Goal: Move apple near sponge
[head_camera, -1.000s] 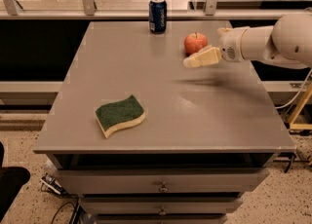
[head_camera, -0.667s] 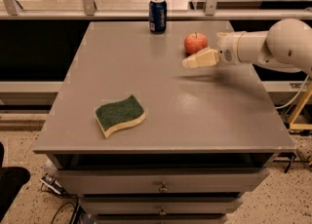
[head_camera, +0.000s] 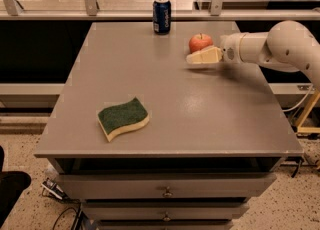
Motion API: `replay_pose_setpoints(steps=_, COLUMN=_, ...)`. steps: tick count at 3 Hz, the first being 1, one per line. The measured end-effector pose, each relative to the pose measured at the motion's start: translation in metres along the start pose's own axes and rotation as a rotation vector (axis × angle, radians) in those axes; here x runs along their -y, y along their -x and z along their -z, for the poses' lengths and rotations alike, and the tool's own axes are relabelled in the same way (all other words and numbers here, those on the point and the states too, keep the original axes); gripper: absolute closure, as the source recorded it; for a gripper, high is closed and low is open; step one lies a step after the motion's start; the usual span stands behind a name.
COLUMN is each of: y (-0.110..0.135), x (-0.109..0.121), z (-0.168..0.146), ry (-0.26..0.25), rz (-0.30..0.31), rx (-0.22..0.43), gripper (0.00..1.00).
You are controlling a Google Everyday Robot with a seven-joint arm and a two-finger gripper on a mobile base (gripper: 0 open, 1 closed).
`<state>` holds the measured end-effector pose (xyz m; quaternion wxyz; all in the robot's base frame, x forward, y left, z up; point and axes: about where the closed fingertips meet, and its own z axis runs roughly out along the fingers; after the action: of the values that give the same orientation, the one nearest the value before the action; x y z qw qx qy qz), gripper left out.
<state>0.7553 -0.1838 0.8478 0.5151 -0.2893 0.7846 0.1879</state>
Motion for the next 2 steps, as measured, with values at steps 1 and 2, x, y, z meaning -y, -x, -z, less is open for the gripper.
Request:
replay_pose_setpoints(steps=1, y=0.0067, x=0.0155, z=-0.0049, ry=-0.024, rz=-0.011, rx=0.025, gripper=0.23)
replay_pose_setpoints(steps=2, y=0.0066, x=0.0135, z=-0.007, ry=-0.019, rz=-0.011, rx=0.024, gripper=0.46)
